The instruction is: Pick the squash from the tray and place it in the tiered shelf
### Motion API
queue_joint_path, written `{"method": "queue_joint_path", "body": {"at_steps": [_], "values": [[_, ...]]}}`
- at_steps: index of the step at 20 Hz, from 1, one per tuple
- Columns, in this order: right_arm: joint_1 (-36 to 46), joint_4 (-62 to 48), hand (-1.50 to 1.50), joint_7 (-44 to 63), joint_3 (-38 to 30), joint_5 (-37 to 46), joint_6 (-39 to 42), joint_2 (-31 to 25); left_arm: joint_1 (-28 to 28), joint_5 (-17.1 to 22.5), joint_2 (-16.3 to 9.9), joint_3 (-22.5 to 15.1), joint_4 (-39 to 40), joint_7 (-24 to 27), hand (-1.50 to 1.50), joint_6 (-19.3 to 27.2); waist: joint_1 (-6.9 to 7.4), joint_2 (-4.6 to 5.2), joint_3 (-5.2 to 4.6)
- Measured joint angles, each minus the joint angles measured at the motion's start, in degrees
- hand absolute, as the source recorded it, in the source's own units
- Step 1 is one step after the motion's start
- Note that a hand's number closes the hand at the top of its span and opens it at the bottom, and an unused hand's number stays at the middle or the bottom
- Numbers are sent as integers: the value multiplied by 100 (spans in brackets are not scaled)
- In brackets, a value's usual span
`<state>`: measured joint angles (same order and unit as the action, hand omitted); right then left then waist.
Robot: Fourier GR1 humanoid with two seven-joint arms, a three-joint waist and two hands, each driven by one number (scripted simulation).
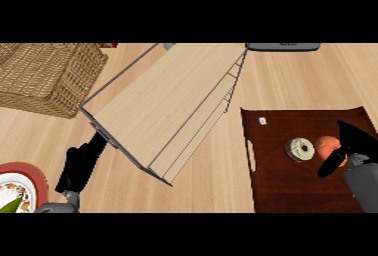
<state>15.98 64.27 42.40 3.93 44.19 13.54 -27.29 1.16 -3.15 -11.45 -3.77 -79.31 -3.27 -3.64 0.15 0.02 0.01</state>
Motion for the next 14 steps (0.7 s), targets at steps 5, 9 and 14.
{"method": "queue_joint_path", "body": {"at_steps": [5, 9, 14], "values": [[153, -380, 150, -312, -131, 222, -67, 148, -57, -126, 130, 6, -39, -26, 0, -11, 9, -11, -17], [181, -592, 150, -804, -183, 327, -236, 135, -100, -156, 122, 67, 2, 48, 0, -74, 1, -28, -51], [277, -889, 150, -1162, -280, 498, -529, 125, -127, -169, 134, 106, -132, -69, 0, -125, 2, -41, -72]]}}
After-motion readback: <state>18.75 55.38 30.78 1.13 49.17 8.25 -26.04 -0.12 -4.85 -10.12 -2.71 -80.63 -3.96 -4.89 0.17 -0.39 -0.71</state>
